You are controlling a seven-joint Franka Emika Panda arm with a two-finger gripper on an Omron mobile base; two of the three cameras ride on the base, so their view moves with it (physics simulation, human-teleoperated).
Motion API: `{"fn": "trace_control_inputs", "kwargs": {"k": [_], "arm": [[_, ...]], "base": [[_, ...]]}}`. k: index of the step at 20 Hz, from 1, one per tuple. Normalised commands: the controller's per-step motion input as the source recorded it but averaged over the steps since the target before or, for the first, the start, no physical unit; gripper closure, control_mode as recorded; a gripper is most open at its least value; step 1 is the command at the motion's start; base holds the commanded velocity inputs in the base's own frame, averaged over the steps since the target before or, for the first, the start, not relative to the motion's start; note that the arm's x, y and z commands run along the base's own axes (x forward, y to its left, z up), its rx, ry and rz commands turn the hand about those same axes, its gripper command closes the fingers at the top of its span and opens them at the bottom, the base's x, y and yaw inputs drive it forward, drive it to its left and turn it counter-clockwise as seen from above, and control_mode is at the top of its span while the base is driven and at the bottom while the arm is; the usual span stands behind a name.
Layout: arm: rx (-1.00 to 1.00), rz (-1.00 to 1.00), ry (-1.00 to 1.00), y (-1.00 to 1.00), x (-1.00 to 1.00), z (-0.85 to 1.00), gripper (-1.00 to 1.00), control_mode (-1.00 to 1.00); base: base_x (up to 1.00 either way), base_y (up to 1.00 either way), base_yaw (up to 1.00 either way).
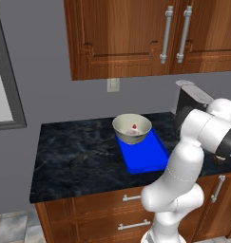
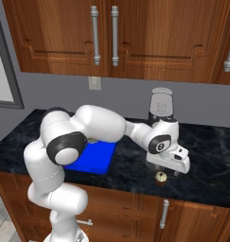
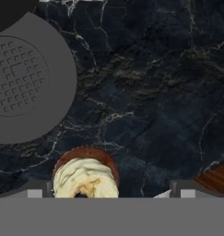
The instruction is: Place the bowl with cake and the cupcake onto the tray.
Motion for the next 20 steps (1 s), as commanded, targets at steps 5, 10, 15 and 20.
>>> {"fn": "trace_control_inputs", "kwargs": {"k": [5,10,15,20], "arm": [[0.01,0.0,0.0,0.09,-0.06,0.05,-1.0,-1.0],[0.01,0.0,0.0,0.17,-0.18,0.01,-1.0,-1.0],[0.0,0.0,0.0,0.27,-0.14,0.0,-1.0,-1.0],[0.0,0.0,0.0,0.18,-0.06,-0.02,-1.0,-1.0]], "base": [[0.0,0.0,0.0],[0.0,0.0,0.0],[0.0,0.0,0.0],[0.0,0.0,0.0]]}}
